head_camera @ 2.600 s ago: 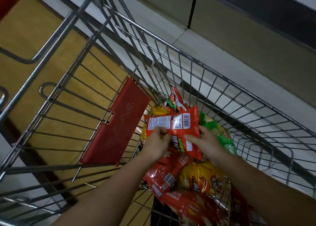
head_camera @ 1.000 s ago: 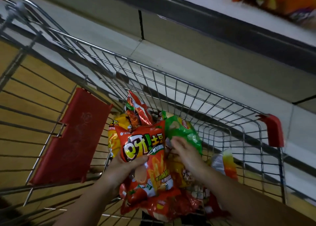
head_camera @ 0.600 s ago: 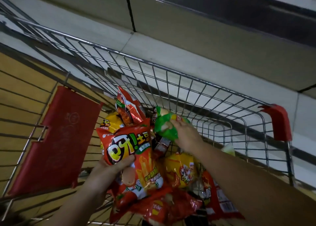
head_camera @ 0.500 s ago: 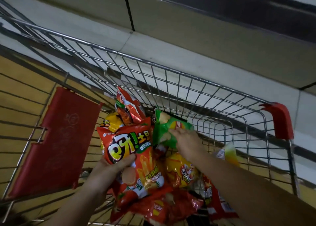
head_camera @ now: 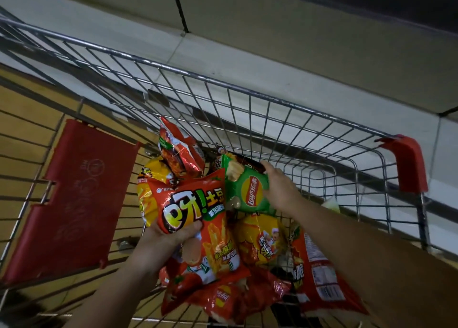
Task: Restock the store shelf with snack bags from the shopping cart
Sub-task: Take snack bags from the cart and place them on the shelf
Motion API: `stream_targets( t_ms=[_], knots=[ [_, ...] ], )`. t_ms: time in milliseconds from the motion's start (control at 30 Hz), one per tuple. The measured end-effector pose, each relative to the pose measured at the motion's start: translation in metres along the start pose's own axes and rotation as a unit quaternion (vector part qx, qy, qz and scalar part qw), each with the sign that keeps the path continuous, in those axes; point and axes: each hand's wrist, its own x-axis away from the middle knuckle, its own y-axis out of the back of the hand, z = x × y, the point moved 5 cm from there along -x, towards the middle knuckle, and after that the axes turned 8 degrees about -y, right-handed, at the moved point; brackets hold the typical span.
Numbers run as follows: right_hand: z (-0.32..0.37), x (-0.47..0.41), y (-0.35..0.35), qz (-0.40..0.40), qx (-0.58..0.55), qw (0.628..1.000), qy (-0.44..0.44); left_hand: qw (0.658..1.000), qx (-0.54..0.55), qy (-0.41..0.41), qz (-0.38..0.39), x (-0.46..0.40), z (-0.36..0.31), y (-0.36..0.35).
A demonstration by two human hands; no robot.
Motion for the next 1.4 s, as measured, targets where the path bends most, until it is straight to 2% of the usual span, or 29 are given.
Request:
stream_targets(
  t_ms=[133, 300, 433, 567, 667, 833, 1067, 1400],
  knots=[
    [-0.001, -0.018, 0.007, 0.015, 0.114, 0.993, 0.039, 1.000, -0.013, 0.004, -0.021, -0.002, 0.003, -0.001],
    [0.010, -0.027, -0.005, 0.075, 0.089, 0.992, 0.049, 0.999, -0.008, 0.008, -0.043, -0.004, 0.005, -0.004],
    [0.005, -0.027, -0.014, 0.125, 0.140, 0.981, 0.041, 0.999, -0.009, 0.014, -0.049, -0.005, 0.004, -0.007],
    [0.007, -0.020, -0.005, 0.135, 0.163, 0.975, 0.063, 0.998, -0.007, 0.017, -0.052, -0.004, 0.004, -0.006],
    [0.014, -0.011, 0.004, 0.120, 0.140, 0.980, 0.074, 0.999, -0.004, 0.007, -0.052, 0.001, 0.000, -0.005],
    [0.036, 0.008, 0.015, 0.102, 0.028, 0.989, 0.103, 0.998, 0.012, -0.014, -0.054, 0.014, -0.015, 0.000],
    [0.076, 0.047, 0.047, 0.096, -0.082, 0.983, 0.134, 0.989, 0.021, -0.114, -0.092, 0.042, -0.071, 0.012],
    [0.157, 0.103, 0.138, -0.022, -0.169, 0.970, 0.171, 0.968, 0.071, -0.225, -0.089, 0.094, -0.164, 0.044]
  ],
)
